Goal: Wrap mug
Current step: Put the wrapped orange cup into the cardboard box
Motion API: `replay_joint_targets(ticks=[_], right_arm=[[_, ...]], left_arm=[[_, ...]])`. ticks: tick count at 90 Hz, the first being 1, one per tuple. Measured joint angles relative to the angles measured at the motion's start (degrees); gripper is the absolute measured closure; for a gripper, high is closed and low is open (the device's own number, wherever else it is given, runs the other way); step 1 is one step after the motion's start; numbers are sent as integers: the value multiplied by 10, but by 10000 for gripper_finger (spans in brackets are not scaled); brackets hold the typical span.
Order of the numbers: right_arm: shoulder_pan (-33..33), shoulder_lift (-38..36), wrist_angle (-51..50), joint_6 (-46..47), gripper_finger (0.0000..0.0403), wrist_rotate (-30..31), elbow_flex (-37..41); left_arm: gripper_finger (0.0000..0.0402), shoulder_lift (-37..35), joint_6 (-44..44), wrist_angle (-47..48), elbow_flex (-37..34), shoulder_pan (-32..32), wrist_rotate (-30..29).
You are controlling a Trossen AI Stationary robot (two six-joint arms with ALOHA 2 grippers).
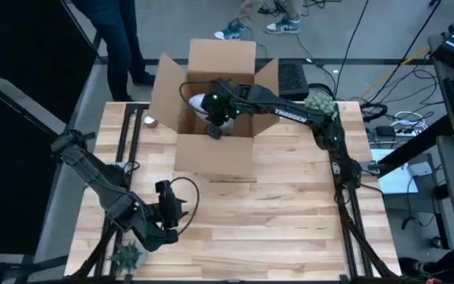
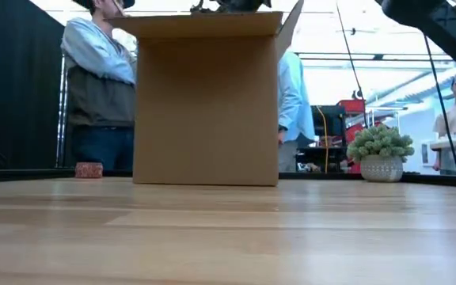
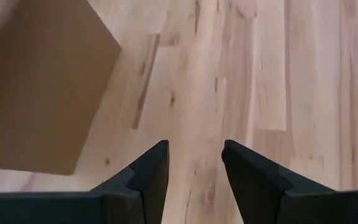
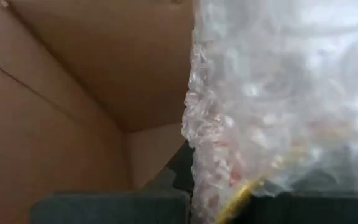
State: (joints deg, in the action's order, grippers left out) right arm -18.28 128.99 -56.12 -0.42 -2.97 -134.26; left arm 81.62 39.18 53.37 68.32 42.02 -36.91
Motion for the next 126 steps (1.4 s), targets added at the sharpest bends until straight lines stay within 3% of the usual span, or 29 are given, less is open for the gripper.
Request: replay_joint_targets(ticks=[26, 50, 97, 111, 126], right_arm=[[-20, 1, 82, 38, 395, -42, 6], [-66, -21, 105, 146, 395, -45, 5], [-61, 61, 87, 127, 393, -36, 5], [-60, 79, 99, 132, 364, -47, 3], [-60, 83, 103, 134, 299, -48, 4]], left_arm=[[259, 0, 6, -21, -14, 0, 5], [259, 0, -3, -41, -14, 0, 5], [259, 0, -10, -50, -14, 0, 5], [259, 0, -9, -49, -14, 0, 5], [259, 0, -9, -49, -14, 0, 5]])
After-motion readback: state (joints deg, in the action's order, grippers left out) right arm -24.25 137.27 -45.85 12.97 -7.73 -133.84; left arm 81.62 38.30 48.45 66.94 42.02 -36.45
